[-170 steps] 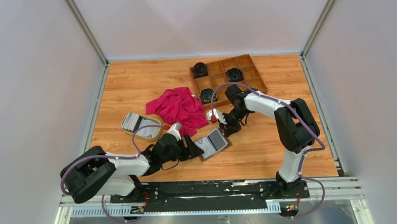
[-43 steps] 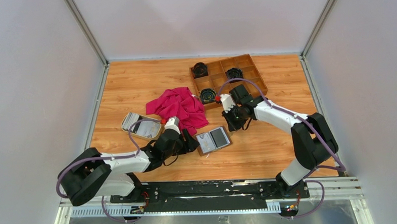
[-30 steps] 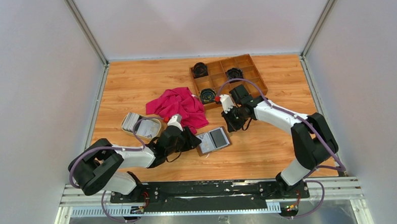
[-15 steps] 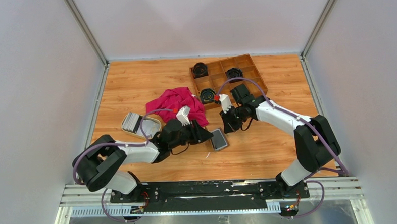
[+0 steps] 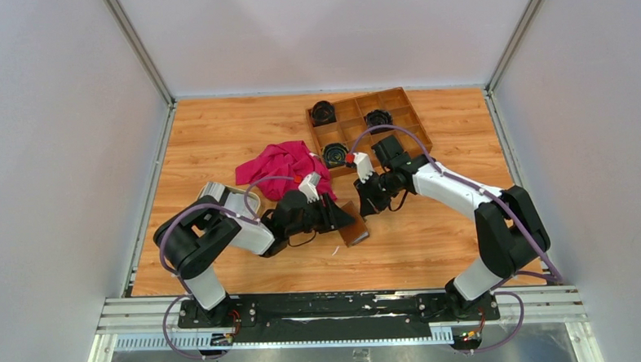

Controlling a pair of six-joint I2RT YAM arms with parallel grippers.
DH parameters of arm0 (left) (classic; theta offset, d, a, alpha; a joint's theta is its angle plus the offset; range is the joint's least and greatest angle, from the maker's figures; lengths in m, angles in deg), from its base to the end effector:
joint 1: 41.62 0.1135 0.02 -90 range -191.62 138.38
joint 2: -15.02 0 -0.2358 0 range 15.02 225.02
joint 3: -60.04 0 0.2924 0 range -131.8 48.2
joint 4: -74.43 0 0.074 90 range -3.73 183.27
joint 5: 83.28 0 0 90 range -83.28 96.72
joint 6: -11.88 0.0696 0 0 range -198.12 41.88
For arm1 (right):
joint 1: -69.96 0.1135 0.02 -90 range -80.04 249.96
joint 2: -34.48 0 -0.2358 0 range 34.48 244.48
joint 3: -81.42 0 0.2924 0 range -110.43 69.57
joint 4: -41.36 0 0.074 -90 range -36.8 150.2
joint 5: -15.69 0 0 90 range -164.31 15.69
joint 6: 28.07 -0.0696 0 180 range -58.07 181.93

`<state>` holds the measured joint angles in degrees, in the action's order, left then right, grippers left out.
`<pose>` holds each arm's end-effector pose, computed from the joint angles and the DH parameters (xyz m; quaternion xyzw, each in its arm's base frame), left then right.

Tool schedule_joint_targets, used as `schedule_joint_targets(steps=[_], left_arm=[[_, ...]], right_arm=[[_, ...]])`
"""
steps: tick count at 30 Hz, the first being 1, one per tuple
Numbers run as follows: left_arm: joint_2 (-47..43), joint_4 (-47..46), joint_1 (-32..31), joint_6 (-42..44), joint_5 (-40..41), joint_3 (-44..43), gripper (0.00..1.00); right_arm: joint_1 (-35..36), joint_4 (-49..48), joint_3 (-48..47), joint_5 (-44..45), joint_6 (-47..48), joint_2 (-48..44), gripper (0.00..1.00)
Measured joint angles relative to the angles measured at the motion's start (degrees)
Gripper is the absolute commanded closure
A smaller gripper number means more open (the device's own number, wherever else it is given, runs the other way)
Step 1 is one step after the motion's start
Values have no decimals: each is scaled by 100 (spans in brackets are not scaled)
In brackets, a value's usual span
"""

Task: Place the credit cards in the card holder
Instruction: Close the card holder at the center of the board.

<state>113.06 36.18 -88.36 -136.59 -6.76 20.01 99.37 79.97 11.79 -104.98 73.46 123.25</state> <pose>0.2220 -0.2596 0.0511 -0.0158 0.8149 -0.5122 0.2707 0.2984 0.2090 0.1402 -0.3928 0.8423 0.2926 0.2251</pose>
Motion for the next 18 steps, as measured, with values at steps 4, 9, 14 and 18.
schedule_joint_targets(steps=[4,9,14,18], left_arm=[[15,22,0,-2,133,-9,72],[17,365,0,114,267,-166,74],[122,710,-4,282,321,-367,72],[192,1342,-72,573,402,-706,70]], right_arm=[[-50,50,-70,-24,13,7,100],[-94,68,-173,-24,20,76,100],[-98,70,-177,-31,24,201,100],[-103,83,-186,-22,33,393,100]])
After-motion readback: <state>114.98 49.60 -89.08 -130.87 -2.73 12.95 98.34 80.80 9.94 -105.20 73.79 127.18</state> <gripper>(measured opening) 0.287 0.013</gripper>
